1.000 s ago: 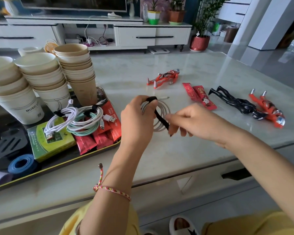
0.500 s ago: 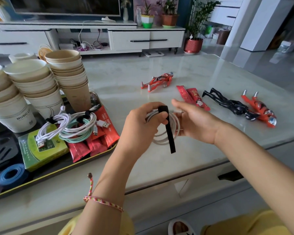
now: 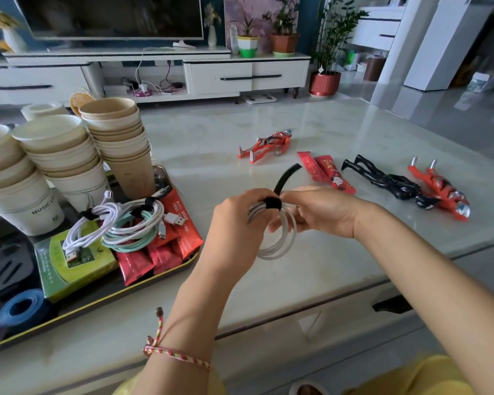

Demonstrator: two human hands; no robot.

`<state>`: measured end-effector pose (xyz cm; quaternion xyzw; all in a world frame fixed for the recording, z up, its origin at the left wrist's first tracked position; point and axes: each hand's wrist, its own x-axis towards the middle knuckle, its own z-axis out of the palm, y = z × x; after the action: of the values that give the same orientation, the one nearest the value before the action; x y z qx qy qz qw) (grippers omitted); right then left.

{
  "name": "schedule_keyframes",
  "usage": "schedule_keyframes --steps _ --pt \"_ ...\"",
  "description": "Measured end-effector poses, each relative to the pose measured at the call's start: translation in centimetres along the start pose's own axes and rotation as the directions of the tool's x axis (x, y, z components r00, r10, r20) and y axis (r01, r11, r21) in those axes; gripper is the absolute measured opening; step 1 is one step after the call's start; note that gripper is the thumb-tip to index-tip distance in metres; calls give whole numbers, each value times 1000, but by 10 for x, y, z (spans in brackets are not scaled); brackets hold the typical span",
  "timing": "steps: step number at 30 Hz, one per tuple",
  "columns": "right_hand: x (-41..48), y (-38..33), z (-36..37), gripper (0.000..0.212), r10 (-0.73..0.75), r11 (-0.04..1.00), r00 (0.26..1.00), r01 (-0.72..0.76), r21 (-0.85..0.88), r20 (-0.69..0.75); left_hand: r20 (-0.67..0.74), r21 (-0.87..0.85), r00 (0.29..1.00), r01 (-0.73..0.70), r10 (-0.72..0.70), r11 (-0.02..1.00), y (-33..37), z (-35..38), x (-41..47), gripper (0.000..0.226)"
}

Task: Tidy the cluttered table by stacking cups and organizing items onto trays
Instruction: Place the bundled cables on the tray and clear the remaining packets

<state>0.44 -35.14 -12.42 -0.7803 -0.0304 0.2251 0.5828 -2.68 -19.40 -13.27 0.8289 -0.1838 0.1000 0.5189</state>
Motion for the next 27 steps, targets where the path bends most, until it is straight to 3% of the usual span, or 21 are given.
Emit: schedule_keyframes --steps 4,7,11,16,20,23,27 --pt "5 -2 5 58 -68 978 997 72 194 -29 -11 -19 1000 5 -5 1000 1 0 0 20" --pt "4 -7 -2 43 -145 913 988 110 393 59 -41 8 999 30 -29 1000 0 1 0 20" --pt "0 -4 -8 40 -217 911 963 141 387 159 -79 23 994 80 -78 997 -1 -2 1 20" --pt "-2 0 9 20 -293 948 945 307 82 -148 -76 11 986 147 -146 989 -1 -1 1 17" --pt "-7 -1 25 9 -498 859 735 492 -144 -460 -95 -96 960 256 -265 962 -3 -1 1 17" --pt "-14 -3 35 14 -570 810 619 534 -243 -540 -103 -107 933 334 -345 936 -4 0 0 19" --pt "-22 2 47 7 -676 737 564 493 -463 -475 -101 -169 914 374 -393 912 -2 3 0 19"
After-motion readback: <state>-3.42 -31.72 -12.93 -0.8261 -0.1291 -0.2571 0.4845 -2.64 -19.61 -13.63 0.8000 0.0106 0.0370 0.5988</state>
